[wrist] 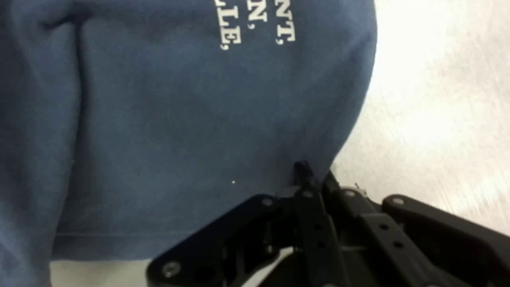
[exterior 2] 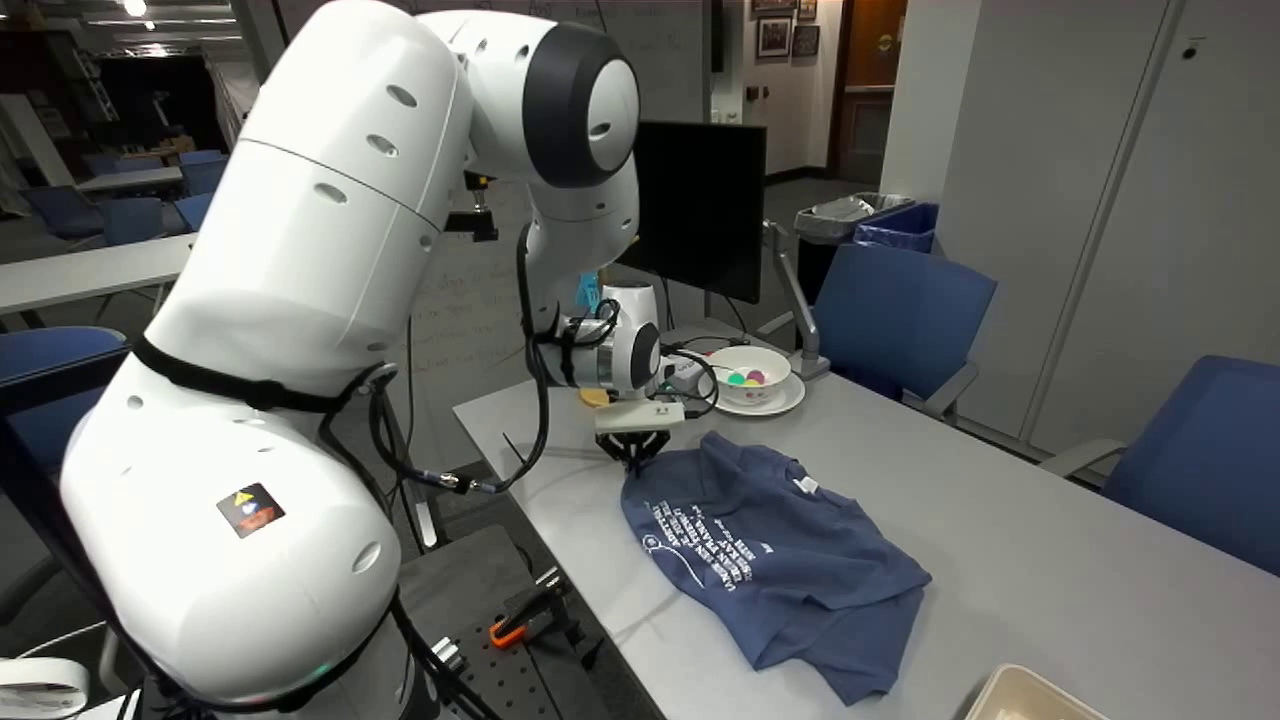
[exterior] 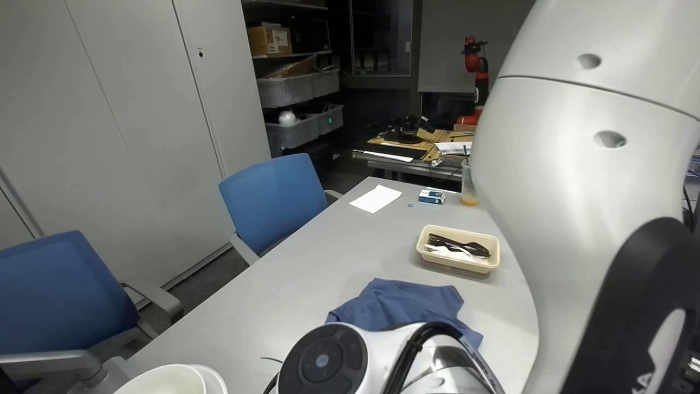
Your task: Fold the blue cloth in half
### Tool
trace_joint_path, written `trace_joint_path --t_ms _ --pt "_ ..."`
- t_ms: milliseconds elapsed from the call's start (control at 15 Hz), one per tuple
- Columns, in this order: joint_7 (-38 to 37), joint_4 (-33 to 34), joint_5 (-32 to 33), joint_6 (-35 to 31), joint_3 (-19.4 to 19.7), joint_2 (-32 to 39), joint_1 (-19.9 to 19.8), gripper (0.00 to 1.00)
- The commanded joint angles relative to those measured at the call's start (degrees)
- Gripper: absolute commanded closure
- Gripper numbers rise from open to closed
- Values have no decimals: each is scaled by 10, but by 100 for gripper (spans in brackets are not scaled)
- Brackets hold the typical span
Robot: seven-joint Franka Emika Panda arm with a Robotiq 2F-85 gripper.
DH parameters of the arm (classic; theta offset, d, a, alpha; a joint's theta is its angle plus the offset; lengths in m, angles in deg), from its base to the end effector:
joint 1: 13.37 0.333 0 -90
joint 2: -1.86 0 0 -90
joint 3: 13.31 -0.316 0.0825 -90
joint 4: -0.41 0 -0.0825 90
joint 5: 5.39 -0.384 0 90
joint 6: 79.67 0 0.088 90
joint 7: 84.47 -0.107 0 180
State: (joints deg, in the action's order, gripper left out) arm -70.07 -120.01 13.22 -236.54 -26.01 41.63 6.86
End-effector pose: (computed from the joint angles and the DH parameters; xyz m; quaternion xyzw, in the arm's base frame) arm 0.4576 0.3195 0.0881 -0.8577 -0.5140 0.0132 0.0079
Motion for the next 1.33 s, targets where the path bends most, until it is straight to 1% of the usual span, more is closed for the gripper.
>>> trace_joint_path --t_ms 0,133,333,467,600,733,867,933,1000,1133,1200,1267 --pt "-23 -15 1 -28 6 -32 5 99" --pt "-47 -31 11 -51 22 -69 18 99" --pt "-110 -67 36 -89 73 -145 56 99" --pt "-173 -97 81 -101 133 -203 97 99" --pt "-257 -133 150 -103 206 -261 143 99" --pt "-344 -165 229 -82 285 -317 193 99" --pt "-433 -195 316 -50 349 -368 225 99" --pt "-477 -211 363 -29 369 -393 229 99" --pt "-521 -224 410 -4 381 -415 227 99" --pt "-612 -254 499 55 384 -449 208 99" --pt "-650 -275 526 77 381 -459 204 99" --pt "-667 -292 531 96 381 -465 200 99"
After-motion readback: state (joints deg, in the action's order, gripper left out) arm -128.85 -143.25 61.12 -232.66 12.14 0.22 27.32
